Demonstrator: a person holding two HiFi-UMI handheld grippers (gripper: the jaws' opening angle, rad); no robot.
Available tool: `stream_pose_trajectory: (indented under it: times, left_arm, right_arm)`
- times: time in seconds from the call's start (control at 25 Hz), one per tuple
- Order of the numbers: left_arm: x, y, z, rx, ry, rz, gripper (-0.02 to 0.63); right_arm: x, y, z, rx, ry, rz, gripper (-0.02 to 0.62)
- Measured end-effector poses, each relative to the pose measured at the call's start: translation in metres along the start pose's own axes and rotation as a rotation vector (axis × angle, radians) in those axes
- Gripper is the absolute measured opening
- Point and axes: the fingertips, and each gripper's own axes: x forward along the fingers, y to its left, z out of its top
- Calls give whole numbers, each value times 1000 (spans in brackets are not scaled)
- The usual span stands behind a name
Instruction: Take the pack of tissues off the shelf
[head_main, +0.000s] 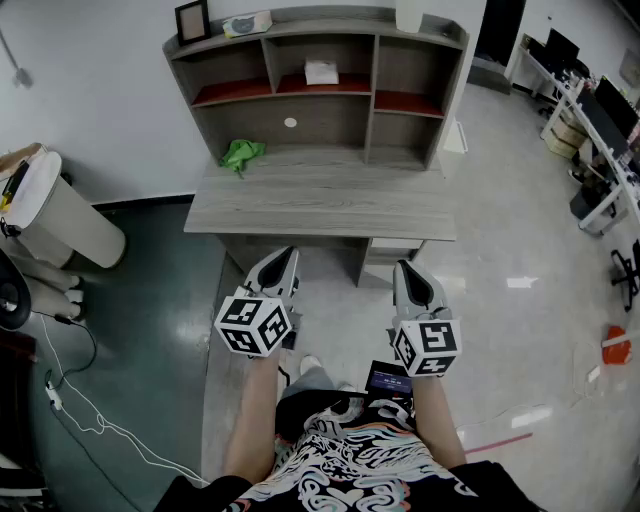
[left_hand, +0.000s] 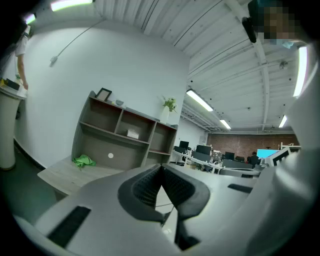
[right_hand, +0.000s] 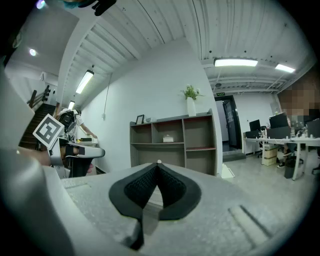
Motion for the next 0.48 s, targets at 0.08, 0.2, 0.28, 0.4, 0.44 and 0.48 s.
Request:
stream_pose_trajectory:
  times: [0.08,0.2,0.28,0.4,0.44,0.48]
  left_arm:
    - [2,0,-2,2,4,-5,8]
    - [4,1,-2,2,5,-11,8]
    - [5,1,-4,0,5,-14,8]
    - [4,0,-8,-2,11,-18,8]
    - [4,-1,-8,-2,13,-20,8]
    - [4,-2,-8,-1,13,-23,8]
  right_arm:
    - [1,-1,-2,1,3,-5,5]
    - [2,-2,-3,9,-4,-8,5]
    - [1,-2,-2,42,-33,1,5]
    - [-2,-3,-3,87,-54,17,5]
    - [-3,-4,-4,91,-51,17,5]
    - [-2,-4,-4,90,-47,17,5]
